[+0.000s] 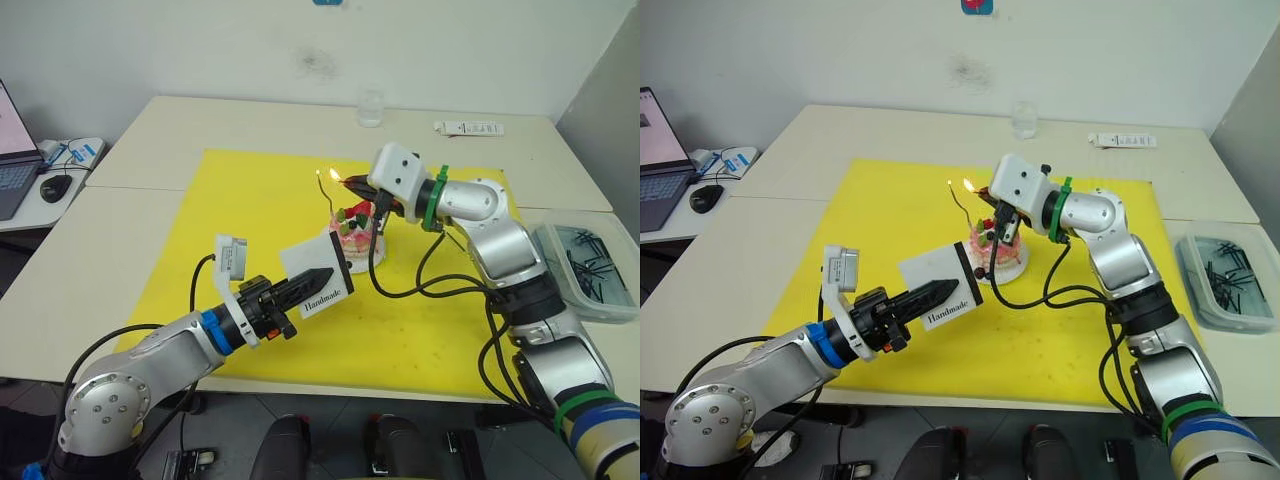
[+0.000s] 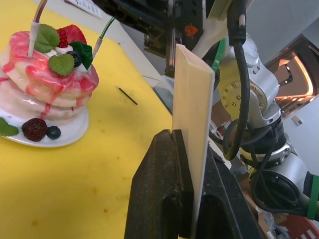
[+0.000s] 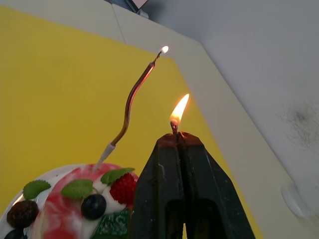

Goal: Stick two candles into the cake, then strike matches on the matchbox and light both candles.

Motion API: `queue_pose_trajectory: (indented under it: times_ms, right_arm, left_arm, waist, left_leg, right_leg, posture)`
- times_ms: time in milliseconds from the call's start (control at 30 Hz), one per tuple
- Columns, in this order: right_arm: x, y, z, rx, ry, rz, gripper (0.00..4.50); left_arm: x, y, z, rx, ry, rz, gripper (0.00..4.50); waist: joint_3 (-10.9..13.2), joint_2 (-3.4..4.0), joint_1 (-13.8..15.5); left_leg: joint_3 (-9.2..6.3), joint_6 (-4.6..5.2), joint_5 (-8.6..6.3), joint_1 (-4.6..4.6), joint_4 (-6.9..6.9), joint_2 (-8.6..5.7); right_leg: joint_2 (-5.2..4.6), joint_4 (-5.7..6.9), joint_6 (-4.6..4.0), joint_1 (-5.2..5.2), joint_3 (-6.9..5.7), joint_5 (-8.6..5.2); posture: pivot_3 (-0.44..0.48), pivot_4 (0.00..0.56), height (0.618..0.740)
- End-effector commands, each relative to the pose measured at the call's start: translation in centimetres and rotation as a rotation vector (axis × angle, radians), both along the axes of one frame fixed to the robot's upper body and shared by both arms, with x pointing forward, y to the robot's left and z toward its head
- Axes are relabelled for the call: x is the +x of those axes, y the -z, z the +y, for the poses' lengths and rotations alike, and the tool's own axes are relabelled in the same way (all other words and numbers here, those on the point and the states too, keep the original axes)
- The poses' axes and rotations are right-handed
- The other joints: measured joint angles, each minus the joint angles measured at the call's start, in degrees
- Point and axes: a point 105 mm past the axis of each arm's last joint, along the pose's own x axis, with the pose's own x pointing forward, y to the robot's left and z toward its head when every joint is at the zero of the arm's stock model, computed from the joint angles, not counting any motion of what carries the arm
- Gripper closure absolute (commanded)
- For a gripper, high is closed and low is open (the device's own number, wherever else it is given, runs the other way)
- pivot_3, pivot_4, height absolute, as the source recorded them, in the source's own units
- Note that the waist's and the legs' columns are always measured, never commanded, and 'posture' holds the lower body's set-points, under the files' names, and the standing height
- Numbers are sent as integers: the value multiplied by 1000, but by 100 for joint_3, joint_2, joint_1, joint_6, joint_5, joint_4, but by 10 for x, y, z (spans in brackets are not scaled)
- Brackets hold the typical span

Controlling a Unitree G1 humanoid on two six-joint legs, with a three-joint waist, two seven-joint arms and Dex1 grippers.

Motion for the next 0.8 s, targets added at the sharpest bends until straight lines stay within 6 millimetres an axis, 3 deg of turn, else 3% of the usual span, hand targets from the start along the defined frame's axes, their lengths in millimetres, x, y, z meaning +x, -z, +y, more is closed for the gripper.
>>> queue_pose_trajectory:
  times_ms: [33, 233, 400, 800]
  right_arm:
    - [-13, -13, -7, 9, -10, -41, 4446]
    - [-33, -3, -34, -39, 31, 4, 4446]
    - [-40, 12, -85, -90, 191, 59, 4446]
    - [-45, 11, -270, -131, 848, -33, 4446]
  left_arm:
    - [-1, -6, -1, -12, 21, -23, 4500]
    - [-2, -4, -4, -13, 49, -16, 4500]
    - [-1, -3, -5, -15, 64, -17, 4500]
    - [-2, 0, -13, -37, 119, -14, 4500]
  waist:
    - [0, 0, 1]
    - [0, 0, 14]
    - [0, 0, 35]
    - [0, 0, 25]
  left_leg:
    - [0, 0, 0, 0, 0, 0]
    - [0, 0, 0, -1, -2, 0]
    - [2, 0, 0, -4, -2, -3]
    - [6, 0, 0, -3, 0, -7]
  right_leg:
    - [0, 0, 0, 0, 0, 0]
    - [0, -3, 1, -1, -1, -1]
    - [-5, -12, 2, 1, 0, -1]
    - [-4, -13, -21, 1, 6, -14]
  posture:
    - [0, 150, 740]
    - [0, 150, 740]
    - [0, 150, 740]
    - [0, 150, 740]
